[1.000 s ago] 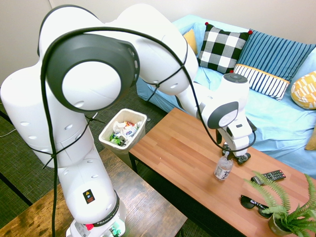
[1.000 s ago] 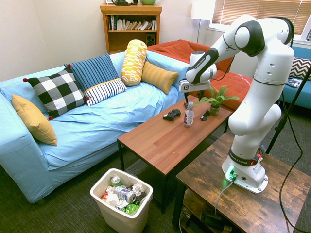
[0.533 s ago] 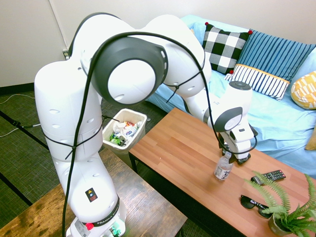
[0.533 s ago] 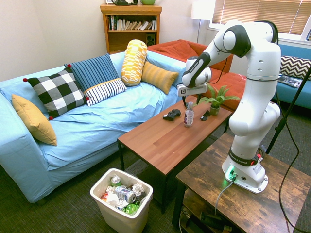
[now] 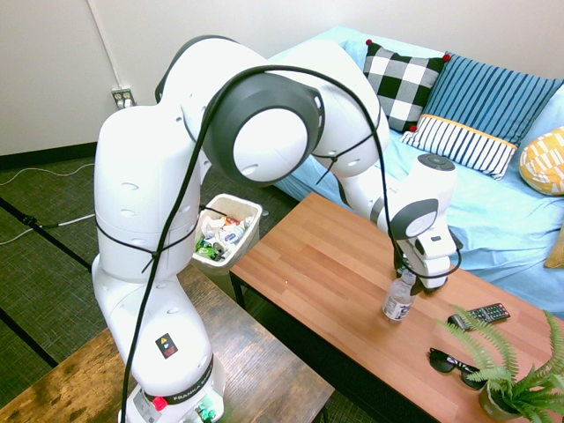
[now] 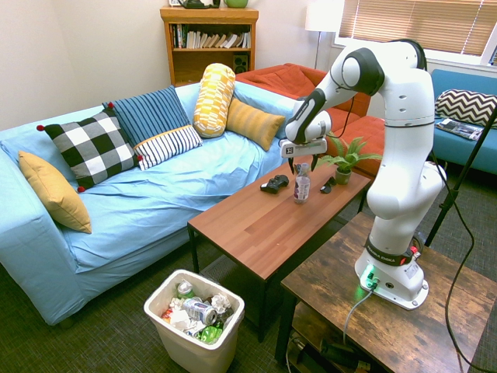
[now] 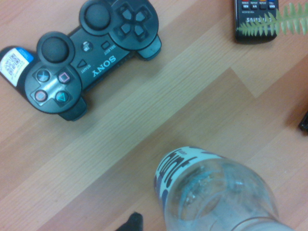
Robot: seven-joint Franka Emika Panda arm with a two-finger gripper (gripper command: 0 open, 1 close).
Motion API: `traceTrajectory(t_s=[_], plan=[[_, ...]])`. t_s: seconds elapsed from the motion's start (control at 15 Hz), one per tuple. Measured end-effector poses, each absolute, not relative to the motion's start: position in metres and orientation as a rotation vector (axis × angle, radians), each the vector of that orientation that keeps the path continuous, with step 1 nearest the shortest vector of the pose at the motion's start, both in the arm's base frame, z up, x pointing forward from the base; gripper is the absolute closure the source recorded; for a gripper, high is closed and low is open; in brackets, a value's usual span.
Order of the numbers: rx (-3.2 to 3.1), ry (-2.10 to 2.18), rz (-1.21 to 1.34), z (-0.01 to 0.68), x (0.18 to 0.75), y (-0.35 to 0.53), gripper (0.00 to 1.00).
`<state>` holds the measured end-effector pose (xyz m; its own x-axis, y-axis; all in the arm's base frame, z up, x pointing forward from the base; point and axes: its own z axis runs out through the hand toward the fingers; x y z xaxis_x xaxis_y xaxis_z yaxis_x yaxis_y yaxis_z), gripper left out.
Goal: Throw the bottle in the trash bin
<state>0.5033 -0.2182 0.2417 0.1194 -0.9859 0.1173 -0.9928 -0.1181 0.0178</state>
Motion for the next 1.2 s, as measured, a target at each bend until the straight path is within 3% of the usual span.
traceTrajectory(t_s=[0.93,1.2], plan=[[2.291,-2.02,0.097,0.237,0.5,-0.228,1.0],[2.386,-1.968,0.203,0.291,0.515,-0.197,1.0]])
